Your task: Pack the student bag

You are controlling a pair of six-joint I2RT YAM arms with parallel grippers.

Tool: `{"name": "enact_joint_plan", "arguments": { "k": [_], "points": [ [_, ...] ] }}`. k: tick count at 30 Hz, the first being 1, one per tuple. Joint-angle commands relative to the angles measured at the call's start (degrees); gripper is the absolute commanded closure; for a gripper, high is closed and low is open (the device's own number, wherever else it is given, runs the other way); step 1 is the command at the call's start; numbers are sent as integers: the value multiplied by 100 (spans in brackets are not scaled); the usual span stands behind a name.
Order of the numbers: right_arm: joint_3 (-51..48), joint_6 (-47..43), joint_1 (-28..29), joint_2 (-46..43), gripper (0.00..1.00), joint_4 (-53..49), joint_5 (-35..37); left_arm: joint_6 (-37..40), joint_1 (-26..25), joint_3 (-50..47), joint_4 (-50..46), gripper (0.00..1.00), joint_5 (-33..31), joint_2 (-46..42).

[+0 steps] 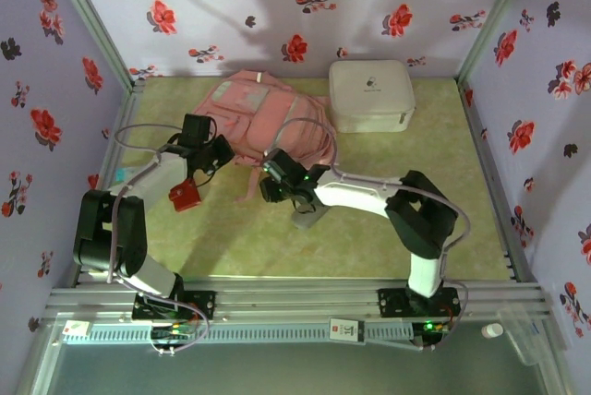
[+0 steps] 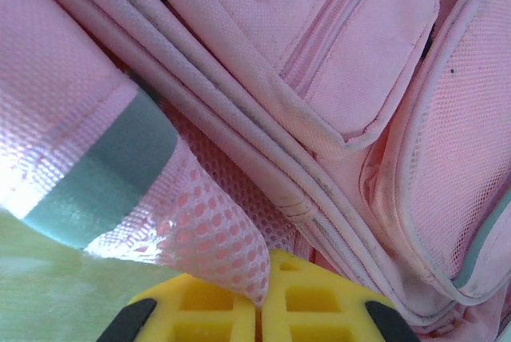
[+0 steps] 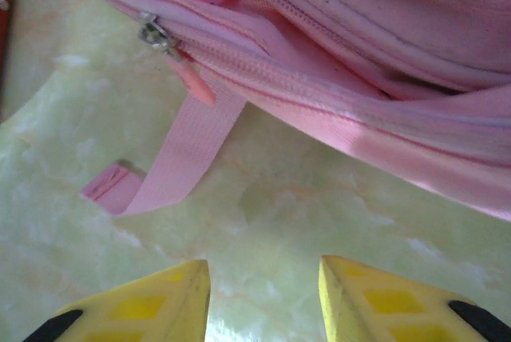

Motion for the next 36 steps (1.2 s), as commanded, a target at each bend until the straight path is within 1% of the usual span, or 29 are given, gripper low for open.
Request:
{"name": "enact_joint_plan", "arguments": {
  "k": [1,6,17,20,26,33,36],
  "points": [
    [517,31,-4,305,62,338,121,35,-111,244,76,100,202,-203],
    [827,29,-3,657,64,552,39,62,-114,253,24,100,202,-272],
    [1523,63,-8,1124,70,155,845,105,-149,244,-51,100,245,-360],
    [1534,90,-1,1172,70,247,913,89,-154,244,-54,100,254,-367],
    [1895,23,-5,1388,71,239,990,129,-202,278,-53,100,324,-341],
    [2130,104,-1,1529,79,82,1233,155,-210,288,-90,100,334,-351],
    [2061,169,-7,1464,85,-27,1530,175,-215,273,-88,100,284,-362]
  ]
}}
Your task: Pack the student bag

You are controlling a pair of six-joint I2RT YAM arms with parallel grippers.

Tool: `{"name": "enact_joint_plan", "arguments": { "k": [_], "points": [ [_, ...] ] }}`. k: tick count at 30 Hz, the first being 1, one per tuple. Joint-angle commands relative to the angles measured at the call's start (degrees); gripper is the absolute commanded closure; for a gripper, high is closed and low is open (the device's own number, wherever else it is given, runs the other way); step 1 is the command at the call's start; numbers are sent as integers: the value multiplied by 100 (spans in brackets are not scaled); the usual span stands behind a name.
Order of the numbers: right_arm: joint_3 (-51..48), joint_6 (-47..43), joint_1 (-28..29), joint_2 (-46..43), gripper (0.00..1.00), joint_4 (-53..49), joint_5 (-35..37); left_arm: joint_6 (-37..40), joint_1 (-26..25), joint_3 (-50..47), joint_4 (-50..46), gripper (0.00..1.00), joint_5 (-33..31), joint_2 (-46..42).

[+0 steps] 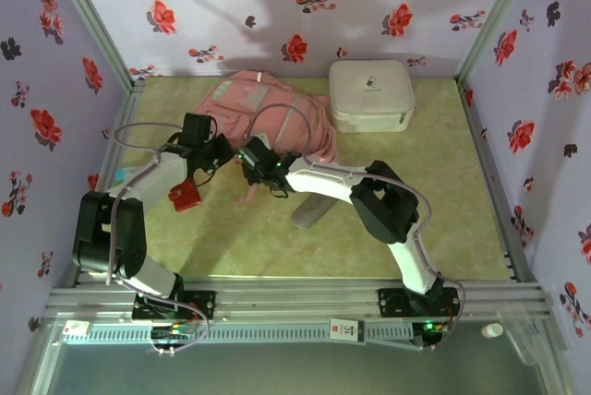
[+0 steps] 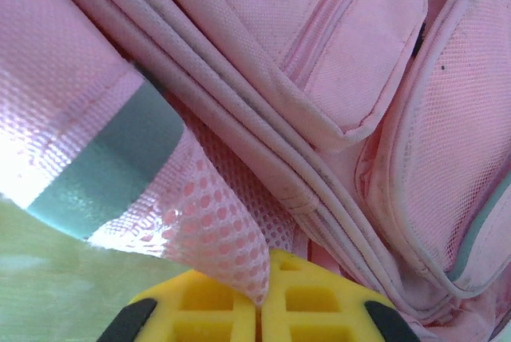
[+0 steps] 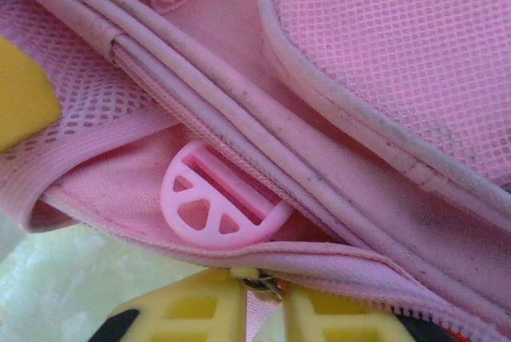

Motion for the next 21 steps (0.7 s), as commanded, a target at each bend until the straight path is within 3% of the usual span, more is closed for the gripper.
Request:
{"name": "enact_joint_plan", "arguments": {
  "k": [1,8,21],
  "points": [
    [102,136,-38,7,86,180,623,175,-167,227,-19,100,294,-304],
    [-697,347,-80,-607,91,-9,1040,277,-82,199,-210,100,-353,-284],
    [-2311,611,-652,-1809,90,-147,1061,425,14,191,-223,100,-454,-120]
  ]
}}
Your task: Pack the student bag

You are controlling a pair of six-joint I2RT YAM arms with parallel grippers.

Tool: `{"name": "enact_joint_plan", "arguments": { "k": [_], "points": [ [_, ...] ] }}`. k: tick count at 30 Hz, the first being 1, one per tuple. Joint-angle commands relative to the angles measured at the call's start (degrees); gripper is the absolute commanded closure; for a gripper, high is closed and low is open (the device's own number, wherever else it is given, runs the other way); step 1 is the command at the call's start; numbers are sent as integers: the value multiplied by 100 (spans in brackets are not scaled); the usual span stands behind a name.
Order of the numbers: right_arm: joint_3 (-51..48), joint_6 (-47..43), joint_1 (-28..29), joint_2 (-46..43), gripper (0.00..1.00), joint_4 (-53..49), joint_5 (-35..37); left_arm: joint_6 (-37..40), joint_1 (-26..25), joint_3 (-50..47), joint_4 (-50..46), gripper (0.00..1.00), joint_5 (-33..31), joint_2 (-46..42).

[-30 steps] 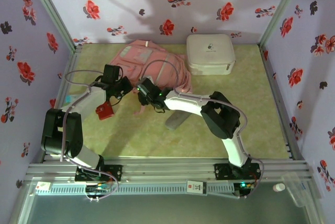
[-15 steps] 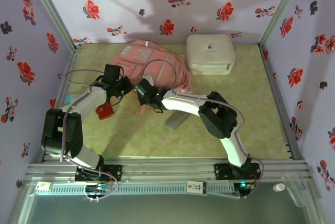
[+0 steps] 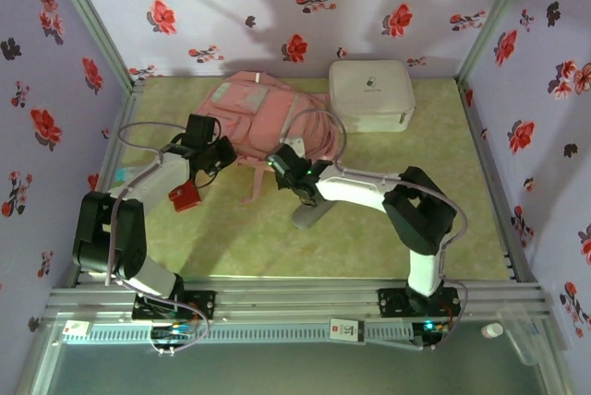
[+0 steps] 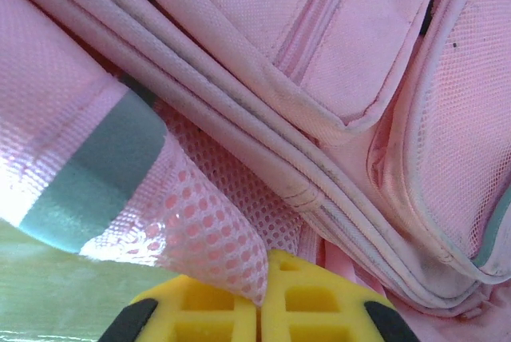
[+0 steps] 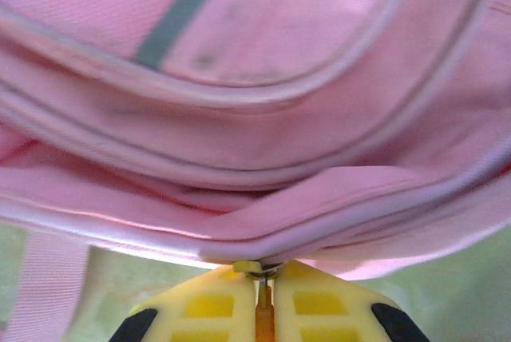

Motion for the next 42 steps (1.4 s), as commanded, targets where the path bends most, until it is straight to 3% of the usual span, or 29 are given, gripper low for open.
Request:
{"name": "enact_joint_plan", "arguments": {
  "k": [1,11,17,21,23,31,37,42],
  "points": [
    [-283,165,-305,-343,90,-324,363,266,101,200,-105,100,-304,-94],
    [-354,-373,-436,-511,98,-203,85,391,136,309,-138,100,-307,63],
    [-236,-1112,-441,-413,100,324,-1662,634,390,569,-125,99,-328,480],
    [80,-1070,-389,-116,100,546,-2476,760,590,844,-251,84,-323,690],
    [312,-976,-350,113,100,638,-2746,774,691,868,-250,72,-331,713],
    [1382,-692,-184,1049,100,750,-3215,516,1013,361,-108,36,-91,260],
    [1912,-622,-130,1416,100,629,-3339,-388,988,-474,740,31,742,-156],
    [1915,-576,-112,1413,100,628,-3331,-1187,934,-1025,1505,32,999,-184]
  ]
}}
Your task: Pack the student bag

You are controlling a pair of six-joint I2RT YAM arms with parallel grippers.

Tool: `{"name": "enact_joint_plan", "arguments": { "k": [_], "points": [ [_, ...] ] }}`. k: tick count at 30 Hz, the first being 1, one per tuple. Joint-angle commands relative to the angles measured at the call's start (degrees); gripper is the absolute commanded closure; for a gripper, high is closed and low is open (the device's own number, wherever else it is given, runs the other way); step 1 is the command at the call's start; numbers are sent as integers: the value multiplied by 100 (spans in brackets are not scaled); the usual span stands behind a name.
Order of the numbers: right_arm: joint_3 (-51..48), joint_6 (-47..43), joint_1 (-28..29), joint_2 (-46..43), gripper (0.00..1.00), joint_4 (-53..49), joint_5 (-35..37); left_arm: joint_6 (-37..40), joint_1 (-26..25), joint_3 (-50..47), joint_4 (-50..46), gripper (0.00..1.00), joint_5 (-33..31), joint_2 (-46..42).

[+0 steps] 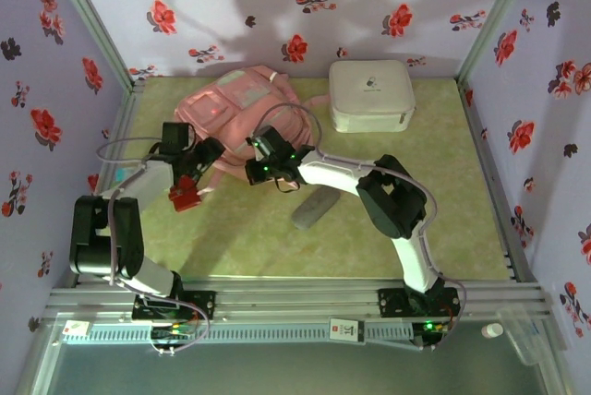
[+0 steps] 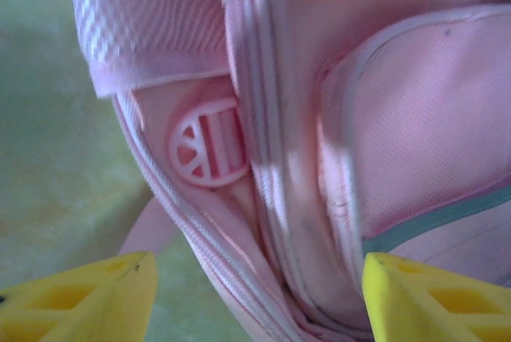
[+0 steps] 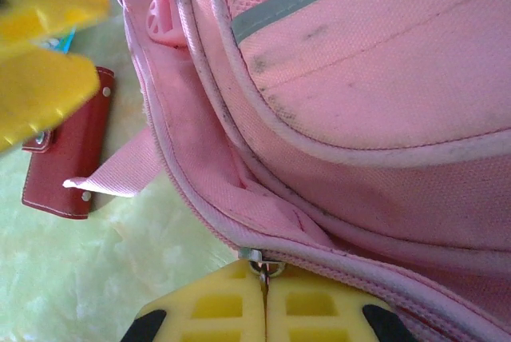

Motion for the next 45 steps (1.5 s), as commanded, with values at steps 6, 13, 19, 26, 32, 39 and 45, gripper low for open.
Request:
{"name": "enact_joint_plan", "arguments": {
  "k": [6,13,19,26,32,39,45],
  "points": [
    [184,138,28,29,100,266,-133,-1191,-227,-536,1232,35,322,123],
    [114,188,79,5,100,256,-90,-1491,-330,-655,1647,40,322,443],
    [-3,252,112,-46,100,237,-26,-1574,-343,-644,1819,50,293,738],
    [-385,235,120,-335,100,47,556,-1061,-343,-422,1321,74,-143,794],
    [-892,-162,-36,-822,100,-375,1045,-701,-339,-291,949,85,-374,787],
    [-1393,-409,-252,-1328,100,-752,1888,-511,-343,-235,811,88,-424,744],
    [-1434,-317,-559,-1400,100,-1065,2445,-384,-343,-202,687,89,-424,681]
  ]
}}
